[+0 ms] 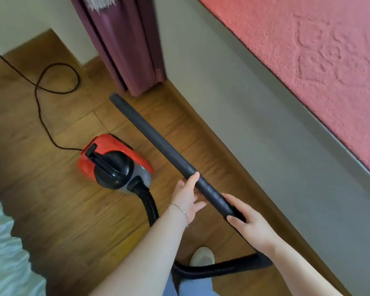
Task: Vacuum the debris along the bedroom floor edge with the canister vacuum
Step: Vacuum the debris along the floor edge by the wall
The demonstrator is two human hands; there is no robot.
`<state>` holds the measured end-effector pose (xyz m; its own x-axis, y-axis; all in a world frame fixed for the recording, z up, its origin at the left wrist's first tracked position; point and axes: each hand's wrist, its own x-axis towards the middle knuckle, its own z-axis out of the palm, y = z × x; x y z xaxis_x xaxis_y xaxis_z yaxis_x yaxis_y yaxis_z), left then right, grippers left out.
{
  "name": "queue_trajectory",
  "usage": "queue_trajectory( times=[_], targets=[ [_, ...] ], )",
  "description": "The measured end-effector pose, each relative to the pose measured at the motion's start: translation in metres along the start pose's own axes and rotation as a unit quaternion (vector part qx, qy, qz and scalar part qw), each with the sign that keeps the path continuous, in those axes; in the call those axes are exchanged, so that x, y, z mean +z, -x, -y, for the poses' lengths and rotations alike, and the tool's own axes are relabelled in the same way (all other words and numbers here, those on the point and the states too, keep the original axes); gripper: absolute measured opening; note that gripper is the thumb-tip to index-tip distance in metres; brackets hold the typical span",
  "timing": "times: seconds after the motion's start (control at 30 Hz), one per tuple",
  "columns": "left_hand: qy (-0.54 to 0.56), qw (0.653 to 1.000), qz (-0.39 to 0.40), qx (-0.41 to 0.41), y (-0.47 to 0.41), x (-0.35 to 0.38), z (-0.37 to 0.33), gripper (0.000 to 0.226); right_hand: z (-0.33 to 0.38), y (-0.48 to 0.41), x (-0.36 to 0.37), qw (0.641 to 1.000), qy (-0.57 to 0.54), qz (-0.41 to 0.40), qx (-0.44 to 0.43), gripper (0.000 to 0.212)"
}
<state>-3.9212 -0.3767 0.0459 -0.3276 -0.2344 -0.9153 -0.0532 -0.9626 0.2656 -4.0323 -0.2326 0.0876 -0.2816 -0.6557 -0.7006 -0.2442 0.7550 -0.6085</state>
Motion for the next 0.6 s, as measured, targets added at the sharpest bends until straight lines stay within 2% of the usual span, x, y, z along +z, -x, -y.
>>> queue_trajectory(
  times=[0.17, 0.3, 0.5, 0.6],
  targets=[
    [0.047, 0.995, 0.024, 0.089, 0.039, -0.022, -0.043, 0.039, 0.058, -0.013, -0.005, 0.988, 0.127, -0.001, -0.084, 0.047],
    [0.084, 0.985, 0.024, 0.147, 0.059, -0.05, -0.073, 0.05, 0.111, -0.034, 0.014, 0.965, 0.22, -0.042, -0.136, 0.043],
    [0.166, 0.971, 0.0, 0.17, 0.066, -0.098, -0.112, 0.046, 0.182, -0.074, 0.052, 0.928, 0.306, -0.088, -0.19, 0.029],
    [0.202, 0.964, -0.014, 0.172, 0.067, -0.124, -0.134, 0.041, 0.214, -0.095, 0.076, 0.909, 0.352, -0.078, -0.208, 0.038]
  ],
)
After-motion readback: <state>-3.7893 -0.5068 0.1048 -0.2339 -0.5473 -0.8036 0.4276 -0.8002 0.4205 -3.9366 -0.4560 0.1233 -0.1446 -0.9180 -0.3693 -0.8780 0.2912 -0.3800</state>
